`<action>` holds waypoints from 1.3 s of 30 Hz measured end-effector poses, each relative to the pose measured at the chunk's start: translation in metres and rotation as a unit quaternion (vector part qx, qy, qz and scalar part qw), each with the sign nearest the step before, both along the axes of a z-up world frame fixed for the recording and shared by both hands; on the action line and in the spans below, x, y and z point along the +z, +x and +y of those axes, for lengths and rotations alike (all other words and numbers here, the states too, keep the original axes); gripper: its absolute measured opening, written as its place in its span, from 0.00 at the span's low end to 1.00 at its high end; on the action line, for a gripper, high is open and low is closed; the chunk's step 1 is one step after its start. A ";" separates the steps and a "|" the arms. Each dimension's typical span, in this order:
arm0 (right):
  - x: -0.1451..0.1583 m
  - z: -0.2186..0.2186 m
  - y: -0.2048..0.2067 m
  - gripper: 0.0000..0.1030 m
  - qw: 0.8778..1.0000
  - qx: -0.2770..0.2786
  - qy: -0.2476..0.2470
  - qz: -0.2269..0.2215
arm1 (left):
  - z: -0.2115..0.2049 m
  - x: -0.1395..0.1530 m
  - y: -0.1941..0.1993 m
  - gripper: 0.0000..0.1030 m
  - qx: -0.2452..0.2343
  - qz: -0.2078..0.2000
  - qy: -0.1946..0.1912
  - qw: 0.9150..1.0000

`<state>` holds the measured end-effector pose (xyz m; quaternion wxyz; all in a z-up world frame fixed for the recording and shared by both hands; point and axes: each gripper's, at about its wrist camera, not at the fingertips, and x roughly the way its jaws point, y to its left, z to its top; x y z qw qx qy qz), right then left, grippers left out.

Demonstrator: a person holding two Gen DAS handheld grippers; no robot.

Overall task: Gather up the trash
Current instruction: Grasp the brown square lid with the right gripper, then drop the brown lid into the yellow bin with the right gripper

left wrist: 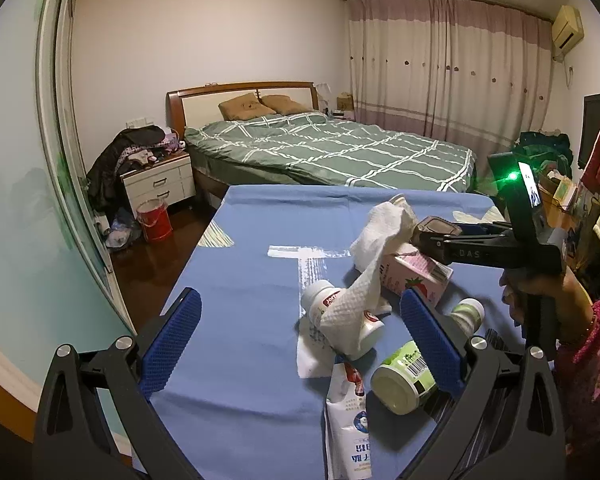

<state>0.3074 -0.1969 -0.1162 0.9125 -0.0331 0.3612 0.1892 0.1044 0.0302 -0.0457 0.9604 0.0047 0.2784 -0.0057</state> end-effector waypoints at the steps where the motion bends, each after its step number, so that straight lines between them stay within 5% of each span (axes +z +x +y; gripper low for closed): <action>1: 0.000 0.000 -0.001 0.60 1.000 0.000 0.001 -0.001 | -0.001 0.000 0.001 0.95 0.000 0.001 0.000 1.000; 13: 0.020 -0.018 -0.026 0.59 0.999 -0.017 0.029 -0.006 | -0.012 -0.001 0.001 0.95 -0.007 0.000 0.005 1.000; 25: 0.038 -0.123 -0.091 0.59 0.992 -0.114 0.054 -0.027 | -0.036 -0.007 0.005 0.95 -0.032 0.009 0.010 0.999; 39: -0.024 -0.307 -0.143 0.60 0.940 -0.339 0.024 0.023 | -0.066 -0.004 0.006 0.95 -0.071 0.013 0.021 0.997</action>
